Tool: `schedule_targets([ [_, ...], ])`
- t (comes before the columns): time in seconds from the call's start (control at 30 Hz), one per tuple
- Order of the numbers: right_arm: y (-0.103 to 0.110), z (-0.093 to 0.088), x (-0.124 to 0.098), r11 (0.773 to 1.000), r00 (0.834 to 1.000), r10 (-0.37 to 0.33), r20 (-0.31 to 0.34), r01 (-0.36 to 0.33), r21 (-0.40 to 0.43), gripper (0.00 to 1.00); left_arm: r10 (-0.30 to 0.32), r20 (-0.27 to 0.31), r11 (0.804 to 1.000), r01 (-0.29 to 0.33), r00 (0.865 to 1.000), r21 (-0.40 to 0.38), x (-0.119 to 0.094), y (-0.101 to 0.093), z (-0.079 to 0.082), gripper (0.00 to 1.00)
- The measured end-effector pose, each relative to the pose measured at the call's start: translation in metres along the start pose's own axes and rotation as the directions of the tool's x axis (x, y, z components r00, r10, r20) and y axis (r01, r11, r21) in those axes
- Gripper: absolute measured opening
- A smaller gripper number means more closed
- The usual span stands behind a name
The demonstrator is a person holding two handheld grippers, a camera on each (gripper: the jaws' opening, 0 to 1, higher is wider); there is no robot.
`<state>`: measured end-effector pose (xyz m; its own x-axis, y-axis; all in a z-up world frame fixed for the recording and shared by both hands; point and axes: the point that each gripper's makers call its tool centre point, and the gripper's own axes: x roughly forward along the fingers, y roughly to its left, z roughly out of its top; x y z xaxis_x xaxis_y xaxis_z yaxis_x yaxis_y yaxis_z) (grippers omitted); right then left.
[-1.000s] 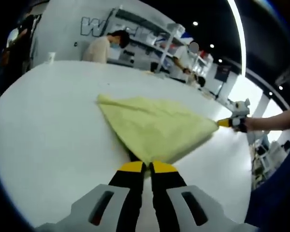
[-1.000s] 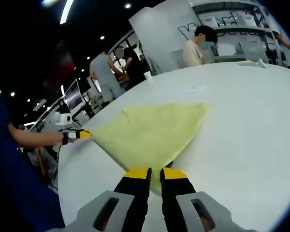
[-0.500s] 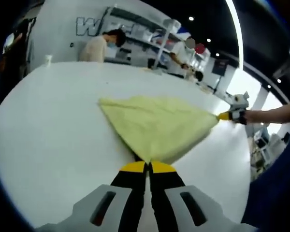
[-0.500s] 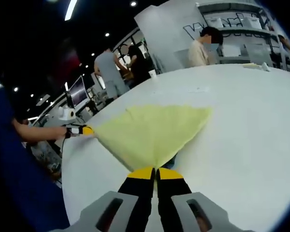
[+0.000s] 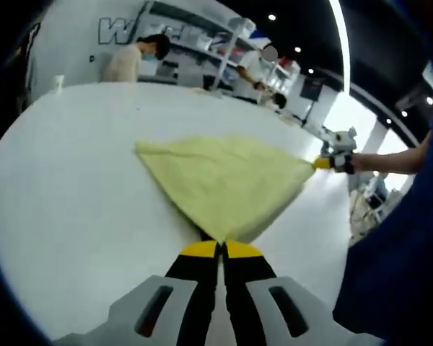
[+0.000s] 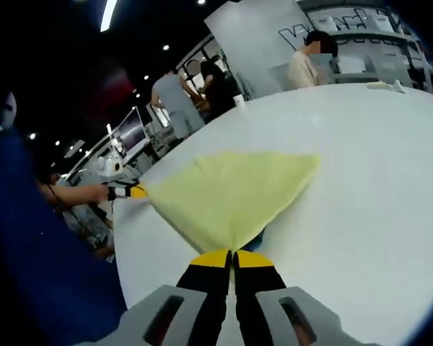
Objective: Fold the garment on the visible template until the final outline fits inside the template.
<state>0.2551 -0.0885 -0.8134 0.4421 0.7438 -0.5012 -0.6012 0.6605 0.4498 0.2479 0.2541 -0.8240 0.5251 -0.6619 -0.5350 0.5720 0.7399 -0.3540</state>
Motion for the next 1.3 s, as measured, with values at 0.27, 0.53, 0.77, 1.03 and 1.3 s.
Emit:
schedule_targets([
  [0.27, 0.012, -0.024, -0.020, 1.000, 1.000, 0.026, -0.015, -0.026, 0.000, 0.00, -0.013, -0.018, 1.000, 0.013, 1.000, 0.000, -0.012, -0.021, -0.018, 0.00],
  [0.53, 0.015, -0.028, -0.020, 0.998, 0.998, 0.041, -0.053, -0.044, -0.043, 0.00, -0.018, -0.038, 0.999, 0.019, 0.999, 0.027, -0.015, -0.026, -0.017, 0.00],
  [0.77, 0.015, -0.032, -0.023, 0.996, 0.996, 0.058, -0.067, -0.062, -0.061, 0.00, -0.019, -0.066, 0.998, 0.023, 0.998, 0.057, -0.019, -0.034, -0.027, 0.00],
  [1.03, 0.008, -0.044, -0.028, 0.996, 0.995, 0.053, -0.079, -0.058, -0.063, 0.00, -0.010, -0.064, 0.999, 0.013, 0.998, 0.051, -0.024, -0.035, -0.034, 0.00],
  [1.3, 0.010, -0.048, -0.029, 0.997, 0.997, 0.040, -0.072, -0.044, -0.056, 0.00, 0.027, -0.059, 0.999, -0.025, 0.998, 0.037, -0.034, -0.031, -0.038, 0.00],
])
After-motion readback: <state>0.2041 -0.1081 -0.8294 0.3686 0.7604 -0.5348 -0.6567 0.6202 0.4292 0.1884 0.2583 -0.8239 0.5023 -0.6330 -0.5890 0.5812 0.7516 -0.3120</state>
